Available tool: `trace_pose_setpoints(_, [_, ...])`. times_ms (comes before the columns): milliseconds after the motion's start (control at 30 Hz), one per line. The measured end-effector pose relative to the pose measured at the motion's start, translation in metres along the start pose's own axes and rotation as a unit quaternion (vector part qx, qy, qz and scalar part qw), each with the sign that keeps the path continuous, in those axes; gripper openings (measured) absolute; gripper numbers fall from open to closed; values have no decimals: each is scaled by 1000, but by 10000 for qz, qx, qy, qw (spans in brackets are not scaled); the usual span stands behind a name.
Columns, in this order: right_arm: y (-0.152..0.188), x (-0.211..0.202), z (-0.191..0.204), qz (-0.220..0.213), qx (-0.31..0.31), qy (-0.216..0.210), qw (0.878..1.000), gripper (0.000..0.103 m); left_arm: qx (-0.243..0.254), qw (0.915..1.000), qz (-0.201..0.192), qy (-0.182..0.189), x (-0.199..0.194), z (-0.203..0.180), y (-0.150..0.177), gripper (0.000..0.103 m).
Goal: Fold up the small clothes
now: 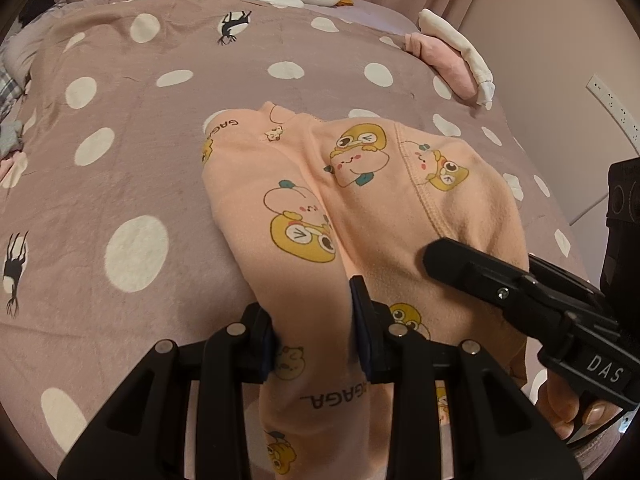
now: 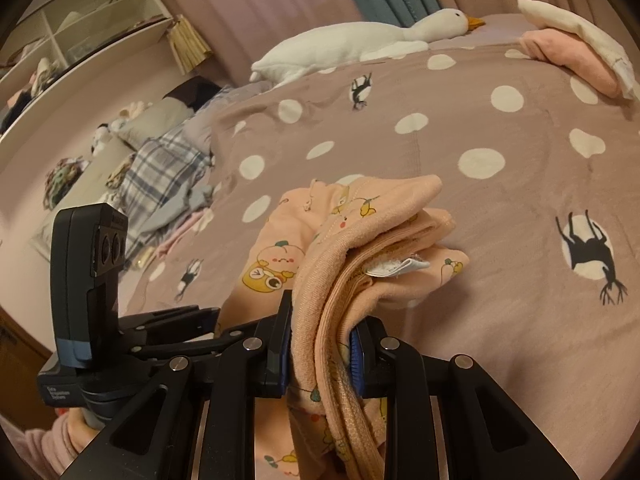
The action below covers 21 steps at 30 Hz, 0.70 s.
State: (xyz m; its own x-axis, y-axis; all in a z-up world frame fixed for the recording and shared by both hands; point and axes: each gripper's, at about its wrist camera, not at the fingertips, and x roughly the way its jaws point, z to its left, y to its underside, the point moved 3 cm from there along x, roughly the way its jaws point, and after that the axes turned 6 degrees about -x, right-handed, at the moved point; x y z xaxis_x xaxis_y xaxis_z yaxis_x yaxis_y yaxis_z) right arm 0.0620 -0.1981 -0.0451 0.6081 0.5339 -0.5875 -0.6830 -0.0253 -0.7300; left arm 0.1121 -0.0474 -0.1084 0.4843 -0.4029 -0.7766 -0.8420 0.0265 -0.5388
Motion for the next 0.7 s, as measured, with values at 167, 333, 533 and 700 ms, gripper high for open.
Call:
trace_pose_setpoints(167, [2,1,12,25,-98,-40,9999,25,-66,10000,-65,-29,-10,6,6,32])
trace_pose_setpoints(333, [4,0,21,1,-151,-84,9999,25,-74,9998,-152,-45,-19,9,10,32])
trace_pose_setpoints(533, [3,-5,29,-39,-216,-113,9997,25,-22,9997,-247,-56,-28,10,10,32])
trace_pose_setpoints(700, [2,-8,34,-81,-264,-137,9995,25,4,9995,-301,-57,-34,12,11,32])
